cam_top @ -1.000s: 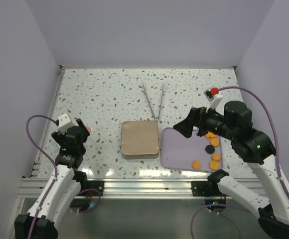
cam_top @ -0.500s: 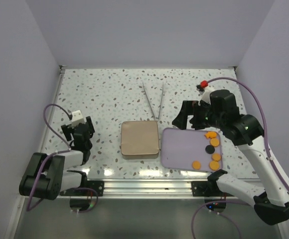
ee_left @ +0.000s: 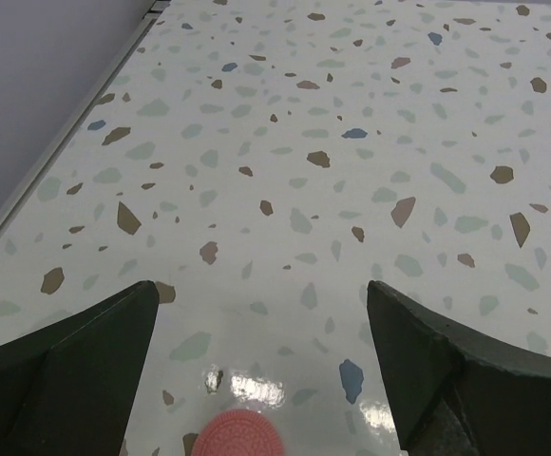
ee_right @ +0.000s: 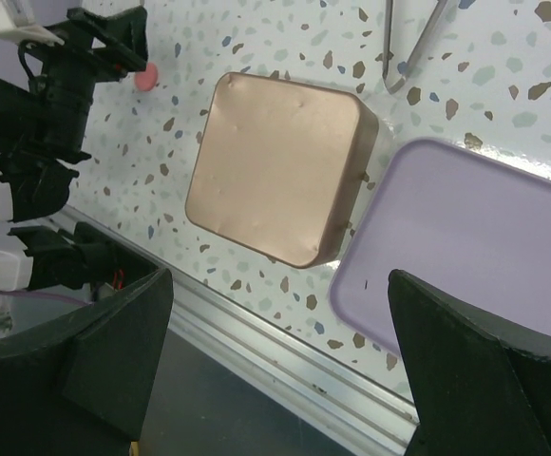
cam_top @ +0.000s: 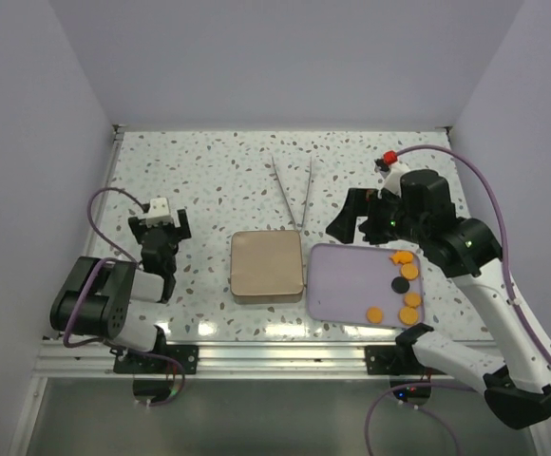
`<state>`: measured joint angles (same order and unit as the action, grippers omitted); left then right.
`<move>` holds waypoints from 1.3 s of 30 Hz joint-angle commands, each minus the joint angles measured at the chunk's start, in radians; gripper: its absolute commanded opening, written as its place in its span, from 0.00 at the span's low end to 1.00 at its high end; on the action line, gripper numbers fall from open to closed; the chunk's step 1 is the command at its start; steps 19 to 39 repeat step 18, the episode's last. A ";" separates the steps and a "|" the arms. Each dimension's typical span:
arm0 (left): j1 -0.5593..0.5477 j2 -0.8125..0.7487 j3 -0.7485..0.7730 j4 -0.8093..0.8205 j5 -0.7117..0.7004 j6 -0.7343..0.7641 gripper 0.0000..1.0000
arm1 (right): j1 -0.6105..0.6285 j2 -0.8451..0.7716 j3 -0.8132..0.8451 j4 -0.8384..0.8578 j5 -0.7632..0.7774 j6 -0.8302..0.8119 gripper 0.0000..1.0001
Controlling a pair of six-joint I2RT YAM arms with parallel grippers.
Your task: Pack the cookies
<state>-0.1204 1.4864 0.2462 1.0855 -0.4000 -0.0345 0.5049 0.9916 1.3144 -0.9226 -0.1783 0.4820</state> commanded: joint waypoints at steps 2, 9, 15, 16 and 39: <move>0.024 0.026 -0.093 0.338 0.073 0.030 0.98 | 0.003 -0.034 -0.033 0.065 -0.001 0.015 0.99; 0.025 0.032 -0.094 0.322 0.075 0.028 1.00 | 0.003 -0.067 -0.106 0.137 0.010 0.044 0.99; 0.025 0.028 -0.094 0.306 0.075 0.024 1.00 | 0.003 -0.077 -0.129 0.163 0.066 0.024 0.97; 0.025 0.026 -0.093 0.303 0.073 0.024 1.00 | 0.004 -0.082 -0.141 0.169 0.077 0.026 0.96; 0.025 0.028 -0.093 0.304 0.073 0.024 1.00 | 0.003 -0.094 -0.155 0.188 0.135 0.027 0.96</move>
